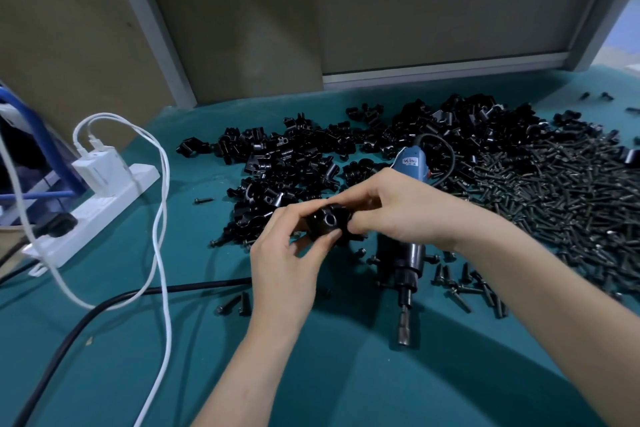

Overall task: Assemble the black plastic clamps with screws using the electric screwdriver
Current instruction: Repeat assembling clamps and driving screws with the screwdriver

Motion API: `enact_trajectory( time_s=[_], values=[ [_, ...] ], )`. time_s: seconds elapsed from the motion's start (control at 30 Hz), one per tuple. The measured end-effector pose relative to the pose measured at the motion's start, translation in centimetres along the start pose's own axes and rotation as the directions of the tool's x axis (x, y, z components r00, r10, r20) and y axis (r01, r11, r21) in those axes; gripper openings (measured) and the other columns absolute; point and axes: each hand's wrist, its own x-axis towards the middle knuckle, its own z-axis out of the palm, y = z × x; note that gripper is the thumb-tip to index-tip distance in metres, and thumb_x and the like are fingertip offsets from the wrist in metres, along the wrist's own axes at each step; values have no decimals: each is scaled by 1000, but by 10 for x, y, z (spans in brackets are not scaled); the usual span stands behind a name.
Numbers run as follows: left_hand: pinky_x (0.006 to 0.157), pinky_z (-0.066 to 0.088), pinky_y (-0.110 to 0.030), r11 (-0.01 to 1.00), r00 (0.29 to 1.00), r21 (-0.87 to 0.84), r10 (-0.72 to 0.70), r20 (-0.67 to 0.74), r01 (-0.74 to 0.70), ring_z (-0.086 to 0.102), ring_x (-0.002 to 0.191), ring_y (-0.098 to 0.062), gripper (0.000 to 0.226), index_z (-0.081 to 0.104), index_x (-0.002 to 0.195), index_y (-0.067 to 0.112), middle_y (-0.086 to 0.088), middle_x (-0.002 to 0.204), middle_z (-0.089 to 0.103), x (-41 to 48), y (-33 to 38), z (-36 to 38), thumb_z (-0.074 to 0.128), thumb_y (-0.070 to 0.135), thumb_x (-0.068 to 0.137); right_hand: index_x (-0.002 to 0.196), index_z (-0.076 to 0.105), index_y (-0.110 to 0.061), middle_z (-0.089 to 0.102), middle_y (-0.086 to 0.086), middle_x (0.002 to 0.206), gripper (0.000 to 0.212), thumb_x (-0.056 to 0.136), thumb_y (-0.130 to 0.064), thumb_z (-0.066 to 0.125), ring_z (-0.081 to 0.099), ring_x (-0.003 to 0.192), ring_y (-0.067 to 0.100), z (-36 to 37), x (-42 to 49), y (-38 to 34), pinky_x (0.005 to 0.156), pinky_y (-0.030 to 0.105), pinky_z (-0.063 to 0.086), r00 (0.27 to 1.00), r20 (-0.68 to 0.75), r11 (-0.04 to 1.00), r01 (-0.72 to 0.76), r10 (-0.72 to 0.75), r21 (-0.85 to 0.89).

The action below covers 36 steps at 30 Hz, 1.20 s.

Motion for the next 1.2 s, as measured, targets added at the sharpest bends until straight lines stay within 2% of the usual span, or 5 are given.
enact_trajectory(
  time_s=[0.13,0.27,0.47,0.67,1.2],
  values=[
    [85,56,-32,988,995,120,101,-15,-99,64,98,-12,45,69,101,37,16,100,63,0,3,0,76,-1,78,97,78,-21,70,13,81,25,85,-40,66,59,73,16,3,-2,-1,82,40,51,1000,-4,996,6,-6,89],
    [83,47,-13,952,984,262,173,-27,-160,59,95,-1,46,70,108,27,12,101,59,-3,3,2,78,-3,74,96,77,-10,75,14,90,20,88,-25,67,69,92,31,15,3,3,92,46,52,995,-99,995,-8,18,98],
    [92,45,-21,988,989,124,110,-104,-97,60,103,-10,57,54,127,44,21,105,57,-6,7,3,75,23,78,96,69,12,73,17,93,18,91,0,57,67,73,10,12,6,7,67,17,55,991,-37,731,-69,128,679],
    [92,46,-17,999,994,-4,51,-94,-52,60,108,-1,40,60,115,47,24,109,63,-4,9,3,65,49,76,96,66,12,71,12,85,20,92,-2,53,69,74,11,12,7,6,69,21,57,989,16,578,-99,147,810],
    [78,50,-15,971,940,95,236,-246,-219,60,79,-8,30,65,111,31,13,92,61,-8,1,6,70,37,81,89,71,-4,70,24,94,23,94,6,51,66,66,19,12,-1,-3,61,20,56,967,-244,859,63,73,507]
  ],
)
